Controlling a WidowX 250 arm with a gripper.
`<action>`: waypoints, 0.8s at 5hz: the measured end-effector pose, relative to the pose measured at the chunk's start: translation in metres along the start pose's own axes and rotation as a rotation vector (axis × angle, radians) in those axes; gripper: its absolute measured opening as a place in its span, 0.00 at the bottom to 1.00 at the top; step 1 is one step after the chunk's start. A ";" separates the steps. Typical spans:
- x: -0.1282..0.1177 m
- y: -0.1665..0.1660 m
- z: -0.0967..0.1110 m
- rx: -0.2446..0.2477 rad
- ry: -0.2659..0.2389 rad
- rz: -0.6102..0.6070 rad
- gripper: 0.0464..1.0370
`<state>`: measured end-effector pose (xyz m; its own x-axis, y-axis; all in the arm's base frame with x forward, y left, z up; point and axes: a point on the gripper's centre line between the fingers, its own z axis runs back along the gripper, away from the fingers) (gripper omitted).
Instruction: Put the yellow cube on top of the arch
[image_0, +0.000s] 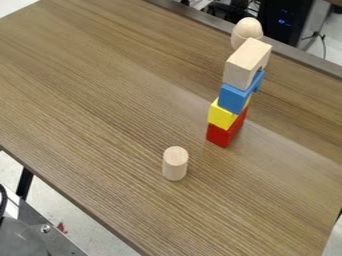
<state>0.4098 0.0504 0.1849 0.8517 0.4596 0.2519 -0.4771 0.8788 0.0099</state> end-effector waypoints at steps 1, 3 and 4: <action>-0.002 -0.011 0.010 -0.027 0.001 -0.068 0.56; -0.028 -0.033 0.028 -0.051 0.015 -0.188 0.56; -0.048 -0.040 0.042 -0.065 0.012 -0.232 0.56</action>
<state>0.3789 -0.0119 0.2131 0.9396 0.2459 0.2382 -0.2541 0.9672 0.0039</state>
